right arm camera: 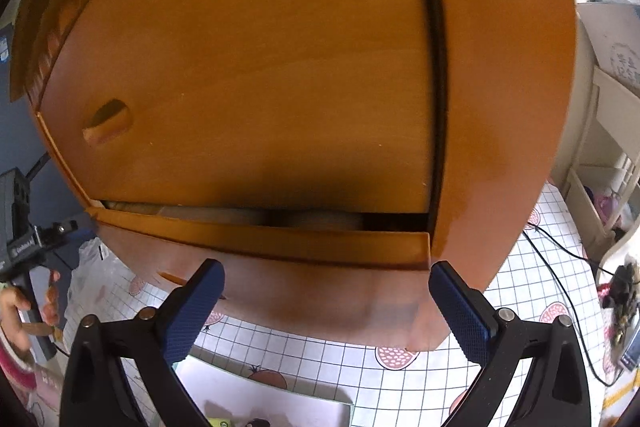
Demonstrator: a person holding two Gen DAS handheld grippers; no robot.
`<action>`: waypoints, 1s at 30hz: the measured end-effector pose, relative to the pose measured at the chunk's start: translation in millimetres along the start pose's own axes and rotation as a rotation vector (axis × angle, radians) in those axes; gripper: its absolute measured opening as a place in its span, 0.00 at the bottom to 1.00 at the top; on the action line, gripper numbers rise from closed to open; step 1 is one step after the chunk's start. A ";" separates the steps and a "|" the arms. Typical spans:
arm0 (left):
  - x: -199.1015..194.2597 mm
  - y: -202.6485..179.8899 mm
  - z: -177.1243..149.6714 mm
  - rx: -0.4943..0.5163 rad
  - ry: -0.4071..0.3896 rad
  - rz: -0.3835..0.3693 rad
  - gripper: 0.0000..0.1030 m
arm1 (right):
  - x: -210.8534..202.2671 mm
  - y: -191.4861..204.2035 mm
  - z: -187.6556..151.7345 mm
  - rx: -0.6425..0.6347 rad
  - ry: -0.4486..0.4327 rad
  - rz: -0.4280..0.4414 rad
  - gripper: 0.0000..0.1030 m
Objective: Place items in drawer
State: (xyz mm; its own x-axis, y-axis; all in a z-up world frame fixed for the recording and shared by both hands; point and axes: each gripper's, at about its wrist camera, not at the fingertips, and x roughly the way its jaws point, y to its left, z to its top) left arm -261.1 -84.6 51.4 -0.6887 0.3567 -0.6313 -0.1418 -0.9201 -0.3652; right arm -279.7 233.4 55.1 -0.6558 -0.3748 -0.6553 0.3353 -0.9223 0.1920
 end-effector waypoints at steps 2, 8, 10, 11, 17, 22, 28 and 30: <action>1.9 -1.0 1.5 0.002 0.008 0.000 1.00 | 5.7 1.9 2.5 0.002 0.008 -0.003 1.00; 6.1 -4.2 1.7 -0.018 0.020 -0.020 1.00 | 15.3 6.8 9.2 -0.004 0.010 -0.002 1.00; 7.7 -7.7 0.7 -0.011 0.026 -0.027 1.00 | 18.3 7.8 12.6 0.004 0.007 -0.002 1.00; 7.8 -10.1 0.4 -0.005 0.024 -0.015 1.00 | 18.9 9.6 13.4 0.002 0.008 -0.005 1.00; 5.2 -14.9 -0.3 -0.005 0.018 0.007 1.00 | 23.2 18.7 21.2 -0.011 0.011 -0.028 1.00; -2.4 -17.9 -4.8 0.002 0.023 0.006 1.00 | 26.8 35.3 25.9 -0.024 0.021 -0.048 1.00; -22.1 -23.1 -20.4 0.013 0.027 0.000 1.00 | 23.8 54.1 19.3 -0.009 0.003 -0.062 1.00; -30.4 -25.0 -27.4 0.015 0.024 -0.001 1.00 | 24.2 61.3 16.9 -0.012 0.000 -0.065 1.00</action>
State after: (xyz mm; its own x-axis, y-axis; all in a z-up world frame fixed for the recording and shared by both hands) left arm -217.2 -68.0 60.9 -0.6714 0.3615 -0.6470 -0.1532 -0.9218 -0.3561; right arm -286.4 166.2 63.4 -0.6765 -0.3140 -0.6661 0.3000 -0.9436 0.1402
